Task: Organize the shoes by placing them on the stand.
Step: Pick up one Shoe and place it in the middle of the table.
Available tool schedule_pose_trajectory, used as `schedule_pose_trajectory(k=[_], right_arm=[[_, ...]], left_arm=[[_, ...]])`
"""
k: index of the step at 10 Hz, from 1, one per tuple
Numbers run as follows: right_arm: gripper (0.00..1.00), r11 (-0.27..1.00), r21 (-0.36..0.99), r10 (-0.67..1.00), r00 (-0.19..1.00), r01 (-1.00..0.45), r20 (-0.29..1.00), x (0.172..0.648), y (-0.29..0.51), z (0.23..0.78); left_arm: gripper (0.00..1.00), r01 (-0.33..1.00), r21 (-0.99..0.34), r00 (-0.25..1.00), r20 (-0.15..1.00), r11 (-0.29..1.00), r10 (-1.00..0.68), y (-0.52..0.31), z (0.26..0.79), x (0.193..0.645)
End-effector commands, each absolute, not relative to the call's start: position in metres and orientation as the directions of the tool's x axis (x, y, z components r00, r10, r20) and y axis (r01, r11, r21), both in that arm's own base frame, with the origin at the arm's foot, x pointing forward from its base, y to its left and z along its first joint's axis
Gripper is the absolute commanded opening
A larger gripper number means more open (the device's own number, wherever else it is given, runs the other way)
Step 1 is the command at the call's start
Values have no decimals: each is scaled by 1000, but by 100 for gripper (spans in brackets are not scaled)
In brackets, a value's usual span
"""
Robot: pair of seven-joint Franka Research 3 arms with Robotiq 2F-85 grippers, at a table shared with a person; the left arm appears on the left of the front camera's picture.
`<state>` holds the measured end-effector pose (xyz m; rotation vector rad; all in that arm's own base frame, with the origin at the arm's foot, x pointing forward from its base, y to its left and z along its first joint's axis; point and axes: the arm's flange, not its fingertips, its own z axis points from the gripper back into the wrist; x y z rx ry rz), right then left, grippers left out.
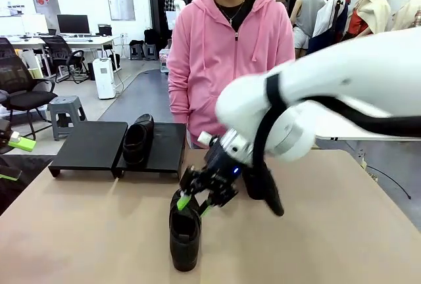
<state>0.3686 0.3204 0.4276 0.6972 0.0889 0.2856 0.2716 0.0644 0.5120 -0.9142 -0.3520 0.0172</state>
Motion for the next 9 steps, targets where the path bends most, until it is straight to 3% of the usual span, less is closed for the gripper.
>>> schedule_pose_trajectory(k=[1, 3, 5, 8, 9], right_arm=[[100, 689, 686, 289, 957, -236, 38, 342, 205, 495], [100, 680, 722, 150, 988, -126, 31, 317, 65, 516], [100, 611, 788, 32, 997, -78, 74, 277, -24, 509], [100, 590, 805, -72, 990, -58, 125, 271, -75, 484], [100, 592, 806, -57, 996, -28, 76, 259, -71, 509]], left_arm=[[100, 149, -789, 939, 302, 596, 165, 65, 512, 272], [100, 149, -789, 939, 302, 596, 165, 65, 512, 272], [100, 149, -789, 939, 302, 596, 165, 65, 512, 272], [100, 149, -789, 939, 302, 596, 165, 65, 512, 272], [100, 149, -789, 939, 302, 596, 165, 65, 512, 272]])
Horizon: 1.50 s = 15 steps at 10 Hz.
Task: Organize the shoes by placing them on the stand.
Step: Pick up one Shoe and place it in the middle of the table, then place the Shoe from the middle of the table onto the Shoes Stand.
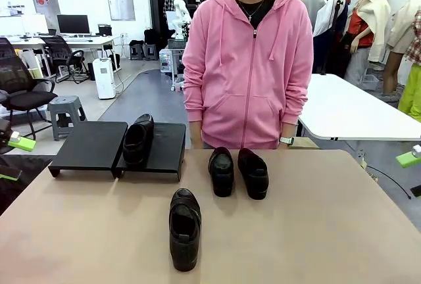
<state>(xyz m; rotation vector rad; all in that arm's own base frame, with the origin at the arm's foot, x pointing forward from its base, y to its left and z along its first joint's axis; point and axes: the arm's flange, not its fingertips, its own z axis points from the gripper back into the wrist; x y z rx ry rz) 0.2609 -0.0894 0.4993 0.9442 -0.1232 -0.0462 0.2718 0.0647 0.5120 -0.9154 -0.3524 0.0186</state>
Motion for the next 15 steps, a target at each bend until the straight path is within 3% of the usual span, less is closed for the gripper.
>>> schedule_pose_trajectory(k=[1, 13, 14, 15], right_arm=[[100, 592, 806, -57, 996, -28, 76, 259, -71, 509], [100, 592, 806, -57, 996, -28, 76, 259, -71, 509], [100, 592, 806, -57, 996, -28, 76, 259, -71, 509], [100, 592, 806, -57, 996, -28, 76, 259, -71, 509]], left_arm=[[100, 149, -789, 939, 302, 596, 165, 65, 512, 272], [100, 133, -779, 943, 291, 613, 165, 65, 512, 272], [100, 59, -695, 970, 208, 716, 122, -4, 534, 269], [100, 87, -626, 987, 159, 775, 17, -95, 552, 274]])
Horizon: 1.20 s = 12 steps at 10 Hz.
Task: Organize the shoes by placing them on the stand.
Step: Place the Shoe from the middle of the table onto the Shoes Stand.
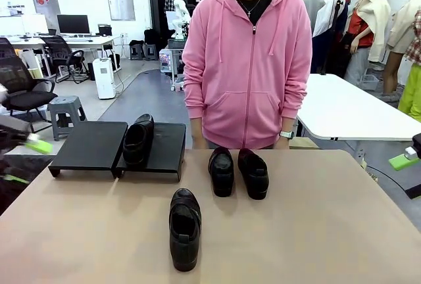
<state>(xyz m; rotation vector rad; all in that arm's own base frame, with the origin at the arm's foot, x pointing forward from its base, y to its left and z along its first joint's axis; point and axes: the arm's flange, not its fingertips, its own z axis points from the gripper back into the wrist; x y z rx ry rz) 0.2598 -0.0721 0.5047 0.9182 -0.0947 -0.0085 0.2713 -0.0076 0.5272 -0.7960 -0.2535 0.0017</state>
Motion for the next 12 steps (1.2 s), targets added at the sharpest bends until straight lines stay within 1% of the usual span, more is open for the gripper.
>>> schedule_pose_trajectory(k=[1, 2, 3, 4, 5, 6, 7, 8, 11, 12], right_arm=[[100, 592, 806, -57, 996, -28, 76, 259, -71, 509], [100, 592, 806, -57, 996, -28, 76, 259, -71, 509], [100, 592, 806, -57, 996, -28, 76, 259, -71, 509], [100, 592, 806, -57, 996, -28, 76, 259, -71, 509], [100, 592, 806, -57, 996, -28, 76, 259, -71, 509], [100, 592, 806, -57, 996, -28, 76, 259, -71, 509], [100, 592, 806, -57, 996, -28, 76, 259, -71, 509], [100, 592, 806, -57, 996, -28, 76, 259, -71, 509], [100, 592, 806, -57, 996, -28, 76, 259, -71, 509], [100, 592, 806, -57, 996, -28, 76, 259, -71, 509]], left_arm=[[100, 6, -524, 992, 108, 852, 60, -164, 555, 286], [100, 45, -502, 998, 67, 864, -13, -210, 550, 301], [100, -13, -420, 1000, -26, 907, 2, -257, 536, 317], [100, -127, -365, 991, -5, 922, 135, -288, 522, 331], [100, -155, -254, 983, 56, 955, 175, -302, 514, 341], [100, -186, -172, 960, 177, 967, 216, -299, 517, 348], [100, -221, -112, 933, 266, 969, 243, -287, 526, 346], [100, -102, -301, 986, 98, 948, 137, -314, 503, 330], [100, -102, -301, 986, 98, 948, 137, -314, 503, 330], [100, -95, -262, 982, 132, 960, 134, -315, 505, 335]])
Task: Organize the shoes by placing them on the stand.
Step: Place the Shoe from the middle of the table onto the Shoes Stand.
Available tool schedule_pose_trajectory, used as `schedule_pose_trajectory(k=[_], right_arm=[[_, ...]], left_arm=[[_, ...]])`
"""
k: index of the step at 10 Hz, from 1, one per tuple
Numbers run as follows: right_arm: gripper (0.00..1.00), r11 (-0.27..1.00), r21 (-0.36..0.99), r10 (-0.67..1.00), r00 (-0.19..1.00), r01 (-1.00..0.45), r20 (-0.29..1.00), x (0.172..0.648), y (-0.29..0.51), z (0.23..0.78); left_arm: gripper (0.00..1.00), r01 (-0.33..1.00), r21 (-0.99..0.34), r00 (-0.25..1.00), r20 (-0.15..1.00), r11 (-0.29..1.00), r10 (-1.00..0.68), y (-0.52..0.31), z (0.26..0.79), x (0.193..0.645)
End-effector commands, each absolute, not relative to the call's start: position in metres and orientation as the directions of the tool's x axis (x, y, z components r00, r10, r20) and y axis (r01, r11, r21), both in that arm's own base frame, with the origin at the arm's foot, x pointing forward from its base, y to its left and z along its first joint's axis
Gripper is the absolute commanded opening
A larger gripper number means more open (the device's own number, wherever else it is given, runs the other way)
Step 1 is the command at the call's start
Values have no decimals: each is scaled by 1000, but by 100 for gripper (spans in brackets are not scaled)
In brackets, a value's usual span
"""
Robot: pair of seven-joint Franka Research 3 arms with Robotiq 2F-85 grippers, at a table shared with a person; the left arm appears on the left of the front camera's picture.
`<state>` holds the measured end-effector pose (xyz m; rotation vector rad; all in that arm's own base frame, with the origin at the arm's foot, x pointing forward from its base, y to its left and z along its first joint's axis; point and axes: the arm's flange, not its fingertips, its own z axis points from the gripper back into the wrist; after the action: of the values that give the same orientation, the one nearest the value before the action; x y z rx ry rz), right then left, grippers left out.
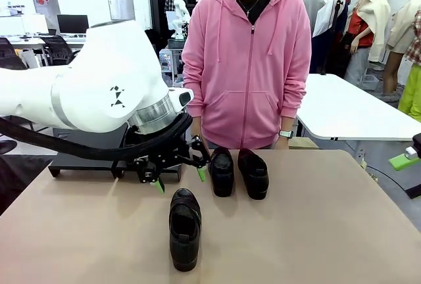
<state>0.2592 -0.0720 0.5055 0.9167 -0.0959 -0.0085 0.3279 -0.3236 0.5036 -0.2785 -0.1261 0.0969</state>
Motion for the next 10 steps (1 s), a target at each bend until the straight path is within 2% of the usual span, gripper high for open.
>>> schedule_pose_trajectory(k=[1, 4, 7, 10], right_arm=[[100, 592, 806, -57, 996, -28, 76, 259, -71, 509], [100, 592, 806, -57, 996, -28, 76, 259, -71, 509], [100, 592, 806, -57, 996, -28, 76, 259, -71, 509], [100, 592, 806, -57, 996, -28, 76, 259, -71, 509]], left_arm=[[100, -168, -165, 976, 113, 972, 188, -317, 484, 348], [100, -152, -143, 986, 40, 978, 160, -322, 440, 357], [100, -222, -84, 974, 35, 971, 225, -319, 386, 367], [100, -230, -40, 973, -41, 972, 229, -324, 350, 371]])
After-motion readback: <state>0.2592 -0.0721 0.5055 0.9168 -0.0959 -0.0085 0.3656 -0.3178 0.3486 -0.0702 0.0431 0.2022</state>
